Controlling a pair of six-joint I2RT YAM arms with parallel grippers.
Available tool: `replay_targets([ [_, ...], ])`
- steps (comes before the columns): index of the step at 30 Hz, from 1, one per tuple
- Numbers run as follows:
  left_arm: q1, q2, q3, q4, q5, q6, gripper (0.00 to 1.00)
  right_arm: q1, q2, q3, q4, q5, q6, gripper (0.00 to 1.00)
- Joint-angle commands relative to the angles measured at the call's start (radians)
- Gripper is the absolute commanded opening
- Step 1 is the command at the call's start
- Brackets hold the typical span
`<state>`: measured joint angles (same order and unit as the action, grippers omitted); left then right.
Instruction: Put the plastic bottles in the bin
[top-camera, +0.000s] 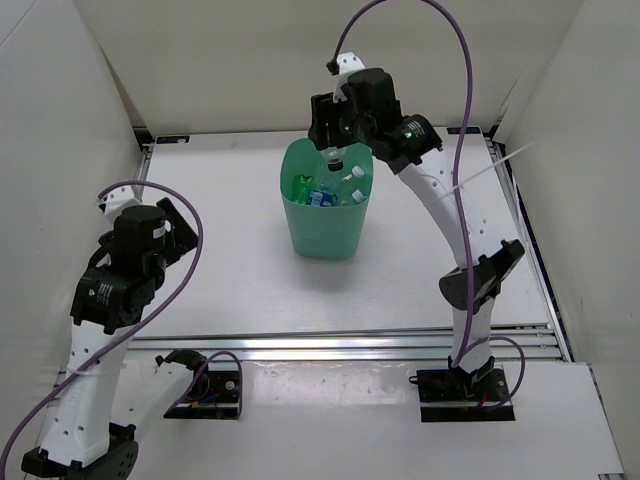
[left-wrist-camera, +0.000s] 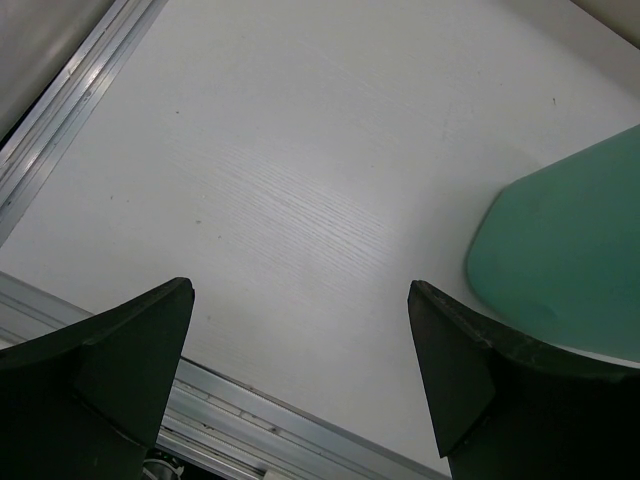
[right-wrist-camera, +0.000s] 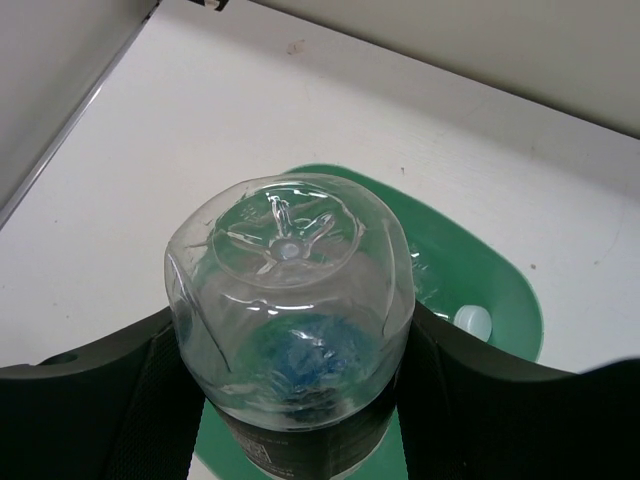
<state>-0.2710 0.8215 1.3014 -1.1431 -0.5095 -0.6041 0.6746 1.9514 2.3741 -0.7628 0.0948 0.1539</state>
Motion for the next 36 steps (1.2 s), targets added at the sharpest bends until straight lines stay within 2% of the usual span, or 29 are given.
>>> replay_targets([
  [1, 0.004, -0.005, -0.007, 0.009, -0.004, -0.013, 0.99, -0.009, -0.016, 0.014, 0.082, -0.033, -0.004, 0.34],
  [22, 0.004, 0.033, -0.016, 0.037, -0.023, -0.003, 0.99, -0.027, 0.014, -0.036, 0.091, -0.107, 0.024, 0.30],
  [25, 0.004, 0.042, -0.016, 0.046, -0.023, 0.006, 0.99, -0.027, 0.014, -0.087, 0.091, -0.144, 0.044, 0.36],
  [26, 0.004, 0.042, -0.016, 0.046, -0.023, 0.006, 0.99, -0.027, 0.014, -0.098, 0.091, -0.144, 0.044, 0.44],
  [27, 0.004, 0.051, -0.016, 0.046, -0.023, 0.006, 0.99, -0.027, 0.014, -0.098, 0.091, -0.144, 0.053, 0.62],
  [28, 0.004, 0.051, -0.016, 0.046, -0.023, 0.006, 0.99, -0.027, 0.014, -0.107, 0.073, -0.127, 0.053, 1.00],
  [33, 0.004, 0.051, -0.016, 0.046, -0.023, 0.015, 0.99, -0.037, 0.000, 0.002, 0.033, -0.029, 0.062, 1.00],
  [36, 0.004, 0.051, -0.016, 0.046, -0.043, 0.015, 0.99, -0.059, -0.110, -0.071, 0.074, 0.094, 0.100, 1.00],
])
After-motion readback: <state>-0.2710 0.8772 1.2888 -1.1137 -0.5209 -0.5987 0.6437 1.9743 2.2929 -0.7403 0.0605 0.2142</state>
